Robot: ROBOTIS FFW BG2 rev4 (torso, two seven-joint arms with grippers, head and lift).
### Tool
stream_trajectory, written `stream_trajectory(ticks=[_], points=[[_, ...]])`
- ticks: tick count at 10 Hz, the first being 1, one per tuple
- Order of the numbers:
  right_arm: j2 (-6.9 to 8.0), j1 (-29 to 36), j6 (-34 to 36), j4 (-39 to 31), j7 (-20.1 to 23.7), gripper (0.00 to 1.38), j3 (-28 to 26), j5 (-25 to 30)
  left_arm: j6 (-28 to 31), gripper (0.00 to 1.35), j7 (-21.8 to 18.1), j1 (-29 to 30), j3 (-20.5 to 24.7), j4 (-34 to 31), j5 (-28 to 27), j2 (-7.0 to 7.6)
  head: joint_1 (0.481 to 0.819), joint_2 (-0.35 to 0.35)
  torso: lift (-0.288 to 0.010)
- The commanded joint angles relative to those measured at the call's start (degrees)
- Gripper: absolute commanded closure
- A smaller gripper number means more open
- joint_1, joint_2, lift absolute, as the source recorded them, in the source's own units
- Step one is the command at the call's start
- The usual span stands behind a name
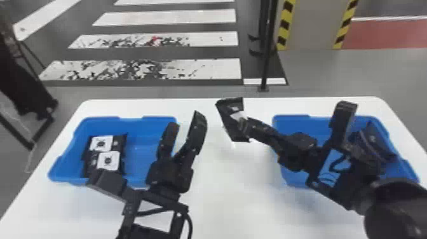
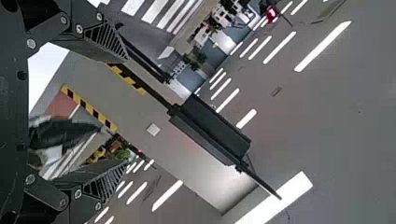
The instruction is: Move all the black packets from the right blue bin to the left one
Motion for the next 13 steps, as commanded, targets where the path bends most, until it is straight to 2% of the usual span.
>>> stream_trajectory(ticks=[1,4,5,6,8,9,12,13], points=[[-0.37,-1.31,-0.33,0.89,-0.07,1.16,4.56,-1.97,2.64,0.31,0.00,-0.47,-0.42,0.00,-1.28,0.13,0.695,0.094,-0.168],[-1.16,-2.16,-0.47,0.46,-0.07,1.16,9.70,-4.72,4.19,0.31,0.35,-0.33,1.52,1.13,-6.31,-0.31,0.695,0.156,-0.168],[-1.34,-2.58,-0.47,0.46,-0.07,1.16,10.96,-5.29,4.33,0.31,0.35,-0.19,1.75,1.27,-6.31,-0.40,0.695,0.165,-0.168],[-1.42,-2.72,-0.47,0.61,-0.07,1.16,11.08,-5.40,4.33,0.37,0.35,-0.19,1.75,1.41,-6.31,-0.40,0.695,0.187,-0.168],[-1.42,-2.58,-0.47,0.61,-0.07,1.16,11.19,-5.75,4.47,1.13,0.35,-0.19,1.98,1.41,-6.42,-0.40,0.695,0.201,-0.168],[-1.34,-2.72,-0.61,0.61,-0.07,1.16,11.08,-5.75,4.89,1.20,0.35,-0.05,2.55,1.41,-6.65,-0.57,0.695,0.202,-0.168],[-1.07,-3.70,-1.73,3.00,-0.07,1.15,11.08,-6.09,4.89,1.21,0.08,0.24,3.47,1.41,-8.14,-0.75,0.695,0.206,-0.168],[-0.90,-3.98,-3.70,4.12,0.20,0.99,11.08,-6.55,4.19,1.21,0.08,0.24,4.49,1.41,-9.39,-1.01,0.695,0.206,-0.168]])
